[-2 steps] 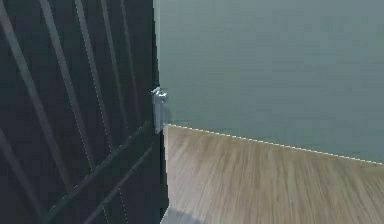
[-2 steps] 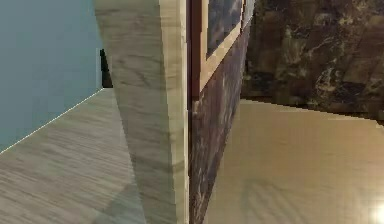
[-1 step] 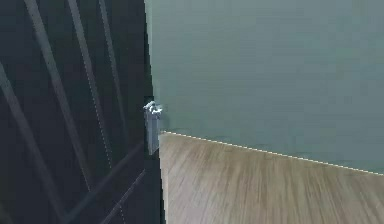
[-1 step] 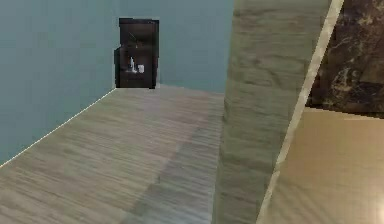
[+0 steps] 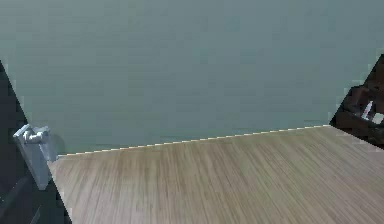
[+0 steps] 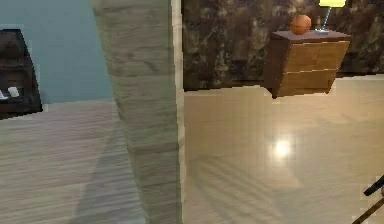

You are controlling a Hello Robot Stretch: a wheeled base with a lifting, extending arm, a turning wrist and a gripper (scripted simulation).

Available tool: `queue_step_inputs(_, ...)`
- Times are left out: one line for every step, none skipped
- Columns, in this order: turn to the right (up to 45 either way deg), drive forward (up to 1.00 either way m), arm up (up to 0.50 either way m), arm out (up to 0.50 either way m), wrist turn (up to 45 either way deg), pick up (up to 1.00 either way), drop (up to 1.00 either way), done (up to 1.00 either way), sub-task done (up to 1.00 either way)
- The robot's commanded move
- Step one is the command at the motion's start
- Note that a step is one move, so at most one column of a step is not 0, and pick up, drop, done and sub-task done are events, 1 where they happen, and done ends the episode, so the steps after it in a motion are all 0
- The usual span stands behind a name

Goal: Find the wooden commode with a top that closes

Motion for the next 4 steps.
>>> queue_step_inputs(0.0,0.15,0.0,0.0,0.0,0.0,0.0,0.0,0.0)
queue_step_inputs(30.0,0.0,0.0,0.0,0.0,0.0,0.0,0.0,0.0)
queue_step_inputs(0.0,0.3,0.0,0.0,0.0,0.0,0.0,0.0,0.0)
queue_step_inputs(36.0,0.0,0.0,0.0,0.0,0.0,0.0,0.0,0.0)
